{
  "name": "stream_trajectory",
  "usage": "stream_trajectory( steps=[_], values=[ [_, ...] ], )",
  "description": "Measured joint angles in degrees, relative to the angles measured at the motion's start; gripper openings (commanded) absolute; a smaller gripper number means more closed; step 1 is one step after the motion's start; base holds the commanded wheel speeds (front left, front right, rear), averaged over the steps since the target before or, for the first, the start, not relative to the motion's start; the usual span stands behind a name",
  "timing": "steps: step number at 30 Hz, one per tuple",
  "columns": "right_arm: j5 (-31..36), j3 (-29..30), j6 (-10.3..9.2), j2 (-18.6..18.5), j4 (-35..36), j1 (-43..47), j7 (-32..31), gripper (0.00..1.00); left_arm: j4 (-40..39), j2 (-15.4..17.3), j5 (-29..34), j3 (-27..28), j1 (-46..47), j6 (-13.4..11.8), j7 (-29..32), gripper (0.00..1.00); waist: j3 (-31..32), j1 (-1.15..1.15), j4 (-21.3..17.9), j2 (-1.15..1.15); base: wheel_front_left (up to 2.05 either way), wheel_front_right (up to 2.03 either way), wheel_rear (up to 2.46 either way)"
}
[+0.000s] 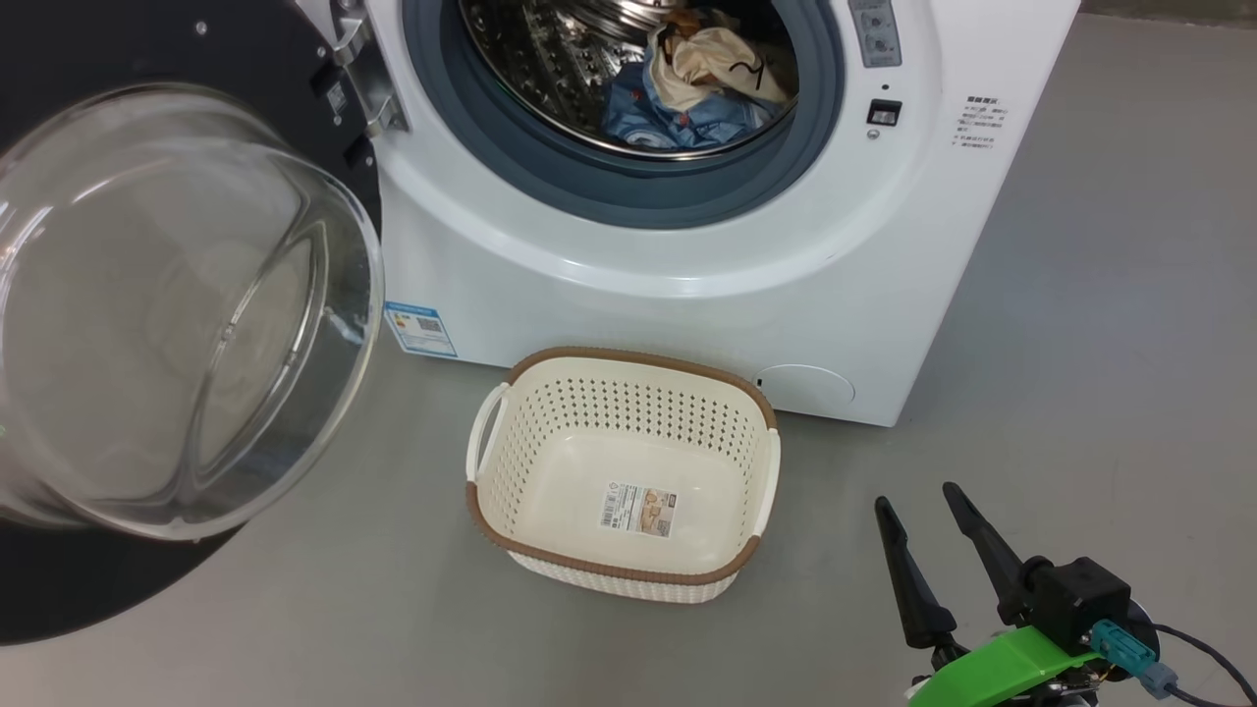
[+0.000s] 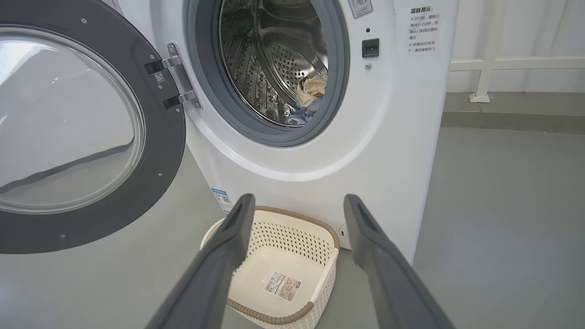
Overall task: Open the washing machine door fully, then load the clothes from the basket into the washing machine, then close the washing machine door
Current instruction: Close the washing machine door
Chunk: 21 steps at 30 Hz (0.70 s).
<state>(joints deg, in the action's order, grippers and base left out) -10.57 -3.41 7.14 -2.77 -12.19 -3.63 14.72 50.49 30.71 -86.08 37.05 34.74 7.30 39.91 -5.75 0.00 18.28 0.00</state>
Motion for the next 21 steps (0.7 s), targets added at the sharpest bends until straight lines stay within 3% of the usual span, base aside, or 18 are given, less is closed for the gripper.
stream_trajectory(
  steps=[12,21],
  values=[
    [-0.16,0.10,0.00,0.00,-0.29,0.02,0.00,1.00,-3.82,-0.18,-1.96,-0.46,-4.24,0.00,7.73,0.00,0.08,0.00,-0.26,0.00,0.00,0.00,0.00],
    [-0.65,0.00,0.00,0.00,-0.75,0.02,0.00,1.00,-10.50,-3.09,-5.44,-0.74,-9.50,0.00,16.49,0.00,0.35,0.00,-0.05,0.00,0.00,0.00,0.00]
  ],
)
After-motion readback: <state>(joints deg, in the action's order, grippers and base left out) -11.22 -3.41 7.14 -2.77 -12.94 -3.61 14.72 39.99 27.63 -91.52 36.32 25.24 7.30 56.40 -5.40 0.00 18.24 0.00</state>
